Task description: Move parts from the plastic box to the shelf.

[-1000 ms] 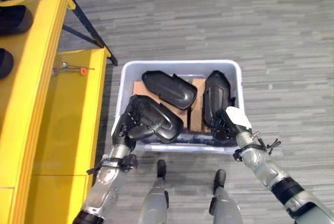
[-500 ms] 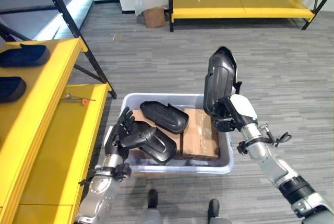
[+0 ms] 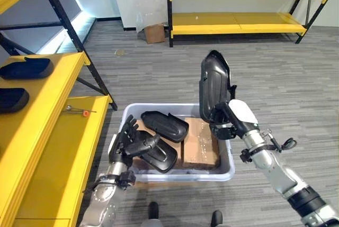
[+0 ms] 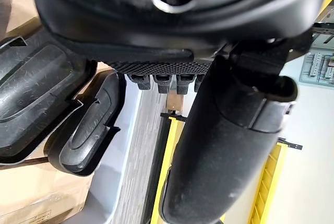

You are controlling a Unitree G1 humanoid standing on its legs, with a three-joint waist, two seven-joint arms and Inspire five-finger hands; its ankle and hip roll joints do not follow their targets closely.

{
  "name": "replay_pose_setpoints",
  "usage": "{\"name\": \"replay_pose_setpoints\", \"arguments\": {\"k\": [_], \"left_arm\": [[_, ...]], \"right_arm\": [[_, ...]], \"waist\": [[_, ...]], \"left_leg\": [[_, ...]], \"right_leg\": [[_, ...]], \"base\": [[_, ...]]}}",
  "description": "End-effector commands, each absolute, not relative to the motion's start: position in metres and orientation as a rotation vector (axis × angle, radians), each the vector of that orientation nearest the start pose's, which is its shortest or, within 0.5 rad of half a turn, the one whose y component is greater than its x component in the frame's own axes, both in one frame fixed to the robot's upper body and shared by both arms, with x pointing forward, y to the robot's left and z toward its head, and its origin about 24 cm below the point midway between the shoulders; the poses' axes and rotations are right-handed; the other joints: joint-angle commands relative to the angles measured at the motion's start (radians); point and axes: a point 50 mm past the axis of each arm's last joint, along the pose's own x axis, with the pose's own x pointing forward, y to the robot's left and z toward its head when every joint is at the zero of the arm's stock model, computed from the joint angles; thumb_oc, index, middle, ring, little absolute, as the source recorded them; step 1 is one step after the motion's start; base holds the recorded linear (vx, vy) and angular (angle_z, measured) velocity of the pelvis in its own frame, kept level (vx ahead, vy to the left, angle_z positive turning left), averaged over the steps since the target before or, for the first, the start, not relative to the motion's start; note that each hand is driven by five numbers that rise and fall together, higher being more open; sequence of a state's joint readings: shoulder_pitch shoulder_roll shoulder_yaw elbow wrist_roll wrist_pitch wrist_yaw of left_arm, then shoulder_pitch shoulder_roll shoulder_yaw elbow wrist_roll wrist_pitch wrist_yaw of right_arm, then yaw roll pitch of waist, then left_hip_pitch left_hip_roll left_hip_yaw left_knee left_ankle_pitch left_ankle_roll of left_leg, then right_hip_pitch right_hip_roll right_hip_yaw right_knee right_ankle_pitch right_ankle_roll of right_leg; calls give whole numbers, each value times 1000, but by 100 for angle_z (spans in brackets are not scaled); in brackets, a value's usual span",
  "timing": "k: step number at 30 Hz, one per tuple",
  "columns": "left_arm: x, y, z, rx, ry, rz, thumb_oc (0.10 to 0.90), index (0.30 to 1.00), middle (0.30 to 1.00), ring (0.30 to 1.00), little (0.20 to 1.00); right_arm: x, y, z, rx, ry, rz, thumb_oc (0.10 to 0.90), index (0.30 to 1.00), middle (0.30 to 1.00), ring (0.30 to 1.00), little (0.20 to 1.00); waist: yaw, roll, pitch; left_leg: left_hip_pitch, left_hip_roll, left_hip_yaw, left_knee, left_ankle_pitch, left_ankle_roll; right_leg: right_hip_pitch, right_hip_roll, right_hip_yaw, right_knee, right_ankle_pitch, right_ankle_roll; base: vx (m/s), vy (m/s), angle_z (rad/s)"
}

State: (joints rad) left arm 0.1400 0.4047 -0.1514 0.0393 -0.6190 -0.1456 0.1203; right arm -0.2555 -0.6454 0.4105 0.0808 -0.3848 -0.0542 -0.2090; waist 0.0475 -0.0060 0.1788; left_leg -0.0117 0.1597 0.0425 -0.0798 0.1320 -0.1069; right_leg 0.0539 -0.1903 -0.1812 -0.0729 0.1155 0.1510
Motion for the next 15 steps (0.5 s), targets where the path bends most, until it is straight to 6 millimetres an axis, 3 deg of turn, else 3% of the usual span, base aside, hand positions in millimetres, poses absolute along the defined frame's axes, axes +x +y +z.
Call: {"name": "replay_pose_setpoints", "arguments": {"k": [1,4,5,7,11,12,13,14,15], "left_arm": [[233,215,43,-181,-41,66,900,1000,1000,1000,1000],[230,214,42,-200,-34,63,900,1000,1000,1000,1000],[230,214,42,-200,-35,63,900,1000,1000,1000,1000],[229,211,41,-214,-32,61,900,1000,1000,1000,1000],[230,209,41,-221,-34,60,900,1000,1000,1000,1000],[233,206,42,-241,-33,58,900,1000,1000,1000,1000],[233,206,42,-241,-34,58,900,1000,1000,1000,1000],[234,205,39,-244,-21,51,900,1000,1000,1000,1000],[235,203,40,-245,-22,38,900,1000,1000,1000,1000]], "right_arm": [[291,-168,154,-1021,-624,106,400,300,300,300,300],[292,-162,164,-1045,-677,128,400,300,300,300,300],[292,-162,164,-1046,-678,128,400,300,300,300,300],[294,-150,177,-1040,-747,160,400,300,300,300,300],[297,-141,188,-1024,-802,172,400,300,300,300,300],[299,-140,189,-1040,-806,160,400,300,300,300,300],[299,-140,189,-1040,-807,159,400,300,300,300,300],[295,-145,189,-1037,-809,144,400,300,300,300,300],[292,-148,188,-1040,-808,135,400,300,300,300,300]], "waist": [[17,-2,-119],[29,12,-99],[29,13,-98],[46,20,-67],[65,25,-39],[63,15,-22],[61,15,-22],[44,1,-15],[34,-4,-14]], "left_leg": [[59,95,-2,-7,-7,-27],[61,129,-19,6,19,-37],[54,128,-20,10,26,-36],[26,158,-48,61,30,-45],[-36,175,-80,95,79,-61],[-101,212,12,131,146,-53],[-102,212,10,130,148,-53],[-107,248,131,177,147,-40],[-102,264,175,215,133,-38]], "right_leg": [[-62,-33,-14,154,-79,18],[-69,-4,-28,225,-139,-6],[-75,-4,-28,224,-131,-8],[-105,16,-46,317,-184,-27],[-119,32,-81,334,-202,-47],[-108,31,-148,320,-203,-71],[-107,32,-150,318,-202,-71],[-98,19,-196,318,-201,-84],[-95,11,-217,317,-199,-91]], "base": [[11,-52,6],[-39,-107,8],[-117,-160,18],[-143,-215,22],[-156,-167,22],[-132,-133,37],[-198,-217,69],[-111,-119,164],[-144,-127,194]]}}
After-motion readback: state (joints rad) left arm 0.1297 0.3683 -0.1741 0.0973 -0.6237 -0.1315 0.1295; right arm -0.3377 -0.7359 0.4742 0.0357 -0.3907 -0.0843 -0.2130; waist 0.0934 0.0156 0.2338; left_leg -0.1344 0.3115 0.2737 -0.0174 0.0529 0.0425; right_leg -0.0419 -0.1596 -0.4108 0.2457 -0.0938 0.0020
